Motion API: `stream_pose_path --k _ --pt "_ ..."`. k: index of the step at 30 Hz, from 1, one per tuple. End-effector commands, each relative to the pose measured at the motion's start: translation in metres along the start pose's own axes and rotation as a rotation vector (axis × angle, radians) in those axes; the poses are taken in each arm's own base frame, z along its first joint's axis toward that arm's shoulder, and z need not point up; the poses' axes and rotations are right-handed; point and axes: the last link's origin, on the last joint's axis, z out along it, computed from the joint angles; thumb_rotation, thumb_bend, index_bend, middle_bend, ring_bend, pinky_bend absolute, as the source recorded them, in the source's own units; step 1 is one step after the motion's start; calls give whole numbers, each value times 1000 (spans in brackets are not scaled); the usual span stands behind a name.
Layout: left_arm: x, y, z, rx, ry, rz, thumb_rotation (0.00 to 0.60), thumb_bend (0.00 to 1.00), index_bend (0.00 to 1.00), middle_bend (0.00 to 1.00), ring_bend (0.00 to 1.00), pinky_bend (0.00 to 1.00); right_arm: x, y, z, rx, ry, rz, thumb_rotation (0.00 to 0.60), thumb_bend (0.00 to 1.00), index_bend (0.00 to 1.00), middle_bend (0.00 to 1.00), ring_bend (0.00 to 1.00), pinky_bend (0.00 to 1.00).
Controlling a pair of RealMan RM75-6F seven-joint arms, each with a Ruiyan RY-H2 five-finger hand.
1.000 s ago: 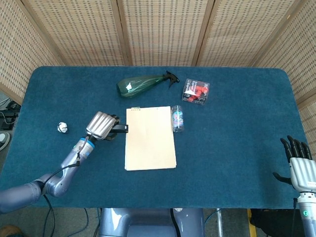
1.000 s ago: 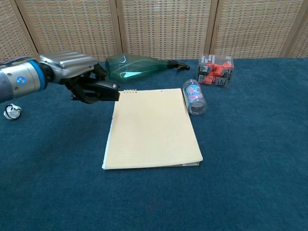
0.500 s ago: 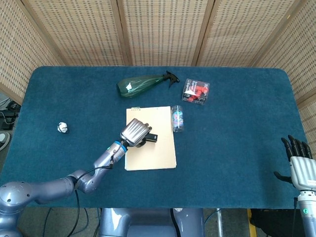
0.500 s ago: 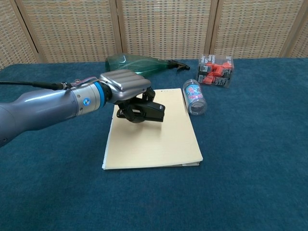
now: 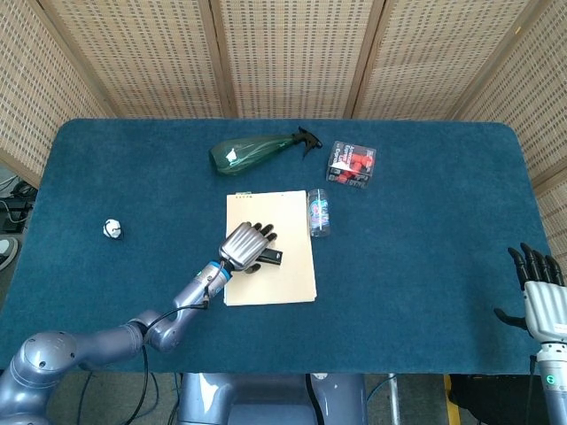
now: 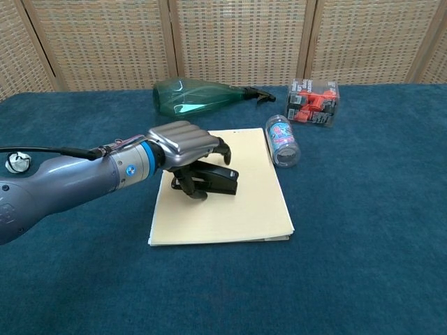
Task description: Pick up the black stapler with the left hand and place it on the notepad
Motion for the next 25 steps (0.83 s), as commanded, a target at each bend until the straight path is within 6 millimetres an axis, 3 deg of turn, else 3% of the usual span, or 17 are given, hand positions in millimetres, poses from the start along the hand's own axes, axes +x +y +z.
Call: stream_pose_path --k 1,7,9,12,18,25 --pt "11 -1 -7 -3 55 -48 600 0 0 0 0 201 1 0 0 0 3 2 600 0 0 0 0 0" --pt "41 -16 -34 -16 162 -118 600 0 0 0 0 165 3 -2 -2 10 9 7 600 0 0 0 0 0" --pt "55 -40 -63 27 220 -141 599 0 0 0 0 82 4 -4 -5 20 12 10 600 0 0 0 0 0" --pt "59 -77 -114 145 223 -183 590 0 0 0 0 1 5 -6 -7 28 14 13 600 0 0 0 0 0" --pt "37 -120 -203 382 182 -264 592 0 0 0 0 0 7 -8 -10 39 21 18 600 0 0 0 0 0" --pt "8 -137 -287 567 231 -363 600 0 0 0 0 0 10 -10 -14 40 38 12 600 0 0 0 0 0"
